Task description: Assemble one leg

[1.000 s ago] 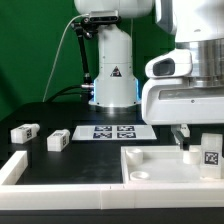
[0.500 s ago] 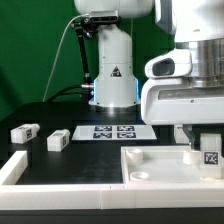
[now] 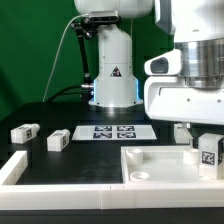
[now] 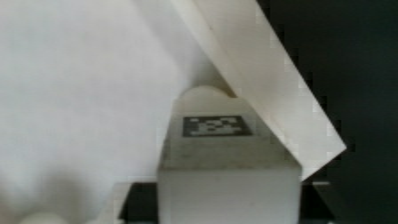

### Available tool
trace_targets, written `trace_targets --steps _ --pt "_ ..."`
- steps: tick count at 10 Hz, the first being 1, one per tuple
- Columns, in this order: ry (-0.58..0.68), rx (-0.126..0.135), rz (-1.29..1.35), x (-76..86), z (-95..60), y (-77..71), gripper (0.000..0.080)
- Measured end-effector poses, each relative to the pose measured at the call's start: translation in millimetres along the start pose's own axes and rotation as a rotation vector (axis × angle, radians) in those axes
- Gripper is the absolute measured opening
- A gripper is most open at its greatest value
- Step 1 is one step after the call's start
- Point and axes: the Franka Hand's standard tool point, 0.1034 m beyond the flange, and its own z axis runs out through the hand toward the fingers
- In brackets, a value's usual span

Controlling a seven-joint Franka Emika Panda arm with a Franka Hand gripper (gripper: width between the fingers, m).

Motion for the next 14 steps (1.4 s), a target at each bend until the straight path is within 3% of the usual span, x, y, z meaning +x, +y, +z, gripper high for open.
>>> trace_targets --steps 9,14 --pt "-0.017 0.017 1.013 0.1 -0.9 1.1 0.0291" --pt "-0.013 0.014 1.187 0.2 -1.6 1.6 0.0291"
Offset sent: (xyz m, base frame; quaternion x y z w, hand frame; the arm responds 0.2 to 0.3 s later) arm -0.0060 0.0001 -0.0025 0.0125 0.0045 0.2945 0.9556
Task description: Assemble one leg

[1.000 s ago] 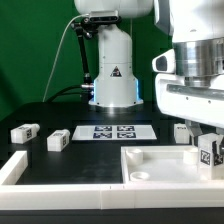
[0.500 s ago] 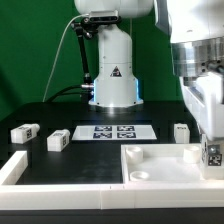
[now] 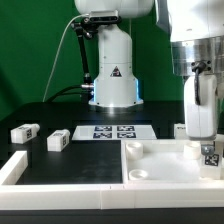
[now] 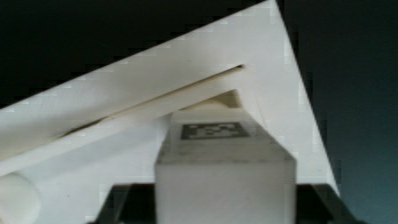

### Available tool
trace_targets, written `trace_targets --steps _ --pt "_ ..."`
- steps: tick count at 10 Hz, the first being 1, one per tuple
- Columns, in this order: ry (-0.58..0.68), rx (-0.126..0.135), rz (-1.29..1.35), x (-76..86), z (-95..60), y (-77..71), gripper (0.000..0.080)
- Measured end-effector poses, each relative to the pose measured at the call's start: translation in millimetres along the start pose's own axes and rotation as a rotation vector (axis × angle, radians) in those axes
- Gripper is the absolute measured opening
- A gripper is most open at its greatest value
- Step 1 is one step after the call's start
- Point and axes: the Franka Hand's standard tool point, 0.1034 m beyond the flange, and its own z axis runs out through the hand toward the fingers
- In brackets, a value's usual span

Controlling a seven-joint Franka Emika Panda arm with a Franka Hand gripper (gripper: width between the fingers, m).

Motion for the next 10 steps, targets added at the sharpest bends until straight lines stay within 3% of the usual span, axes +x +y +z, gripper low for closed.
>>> trace_targets --steps 4,5,6,10 --pt "0.003 0.002 0.011 0.0 0.4 0.7 0.0292" --pt "0.004 0.002 -0.015 -0.4 0.8 1.0 0.0473" --pt "0.004 0.002 -0.015 -0.4 0.9 1.1 0.0588" --pt "0.004 0.002 -0.021 -0.7 1.4 1.5 0.0646"
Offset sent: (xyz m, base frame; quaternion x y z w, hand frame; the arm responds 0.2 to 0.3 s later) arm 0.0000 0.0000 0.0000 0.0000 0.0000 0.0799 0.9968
